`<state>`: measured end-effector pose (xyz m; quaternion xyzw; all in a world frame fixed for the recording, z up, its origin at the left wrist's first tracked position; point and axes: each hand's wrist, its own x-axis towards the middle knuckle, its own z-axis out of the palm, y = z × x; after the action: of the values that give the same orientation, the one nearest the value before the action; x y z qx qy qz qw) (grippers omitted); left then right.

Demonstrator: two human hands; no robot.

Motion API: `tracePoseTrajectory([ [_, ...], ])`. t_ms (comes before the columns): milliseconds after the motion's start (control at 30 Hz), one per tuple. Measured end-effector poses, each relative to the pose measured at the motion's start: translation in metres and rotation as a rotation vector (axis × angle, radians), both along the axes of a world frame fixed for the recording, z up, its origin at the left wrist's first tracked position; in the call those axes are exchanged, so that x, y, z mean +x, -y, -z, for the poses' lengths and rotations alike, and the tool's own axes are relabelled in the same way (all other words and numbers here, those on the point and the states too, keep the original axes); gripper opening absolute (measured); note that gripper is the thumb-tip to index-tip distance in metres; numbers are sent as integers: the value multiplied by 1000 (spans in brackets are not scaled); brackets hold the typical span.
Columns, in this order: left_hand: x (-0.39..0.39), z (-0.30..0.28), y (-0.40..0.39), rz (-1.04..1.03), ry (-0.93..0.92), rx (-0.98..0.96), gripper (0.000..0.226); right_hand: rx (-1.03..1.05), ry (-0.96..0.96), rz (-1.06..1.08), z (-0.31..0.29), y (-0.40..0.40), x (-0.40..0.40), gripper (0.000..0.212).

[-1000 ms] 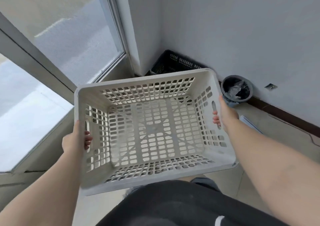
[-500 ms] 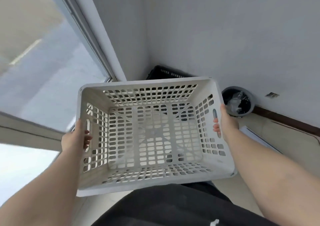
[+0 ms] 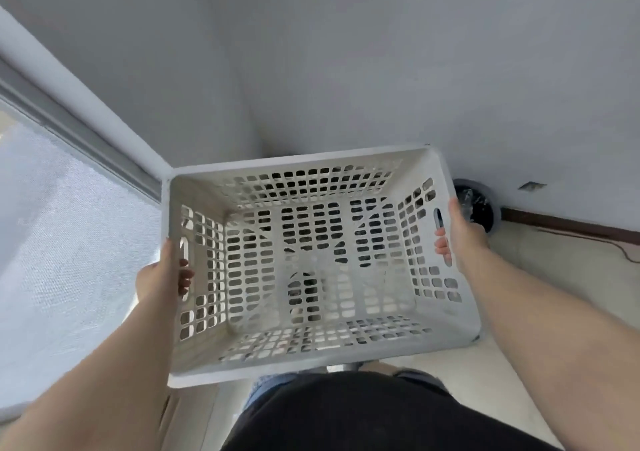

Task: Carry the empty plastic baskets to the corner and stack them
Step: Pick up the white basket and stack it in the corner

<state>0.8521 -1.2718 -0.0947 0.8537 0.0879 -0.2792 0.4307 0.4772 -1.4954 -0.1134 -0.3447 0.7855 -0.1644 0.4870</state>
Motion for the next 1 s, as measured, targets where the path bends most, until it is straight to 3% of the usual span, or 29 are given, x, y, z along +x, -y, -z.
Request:
tracePoseTrajectory([
  [500,131,73,209,399,-130,137,45,125,-76,248,50,88,80,73],
  [1000,158,204,301,336,-217,229,49,205,-85,321,172,166,92,72],
])
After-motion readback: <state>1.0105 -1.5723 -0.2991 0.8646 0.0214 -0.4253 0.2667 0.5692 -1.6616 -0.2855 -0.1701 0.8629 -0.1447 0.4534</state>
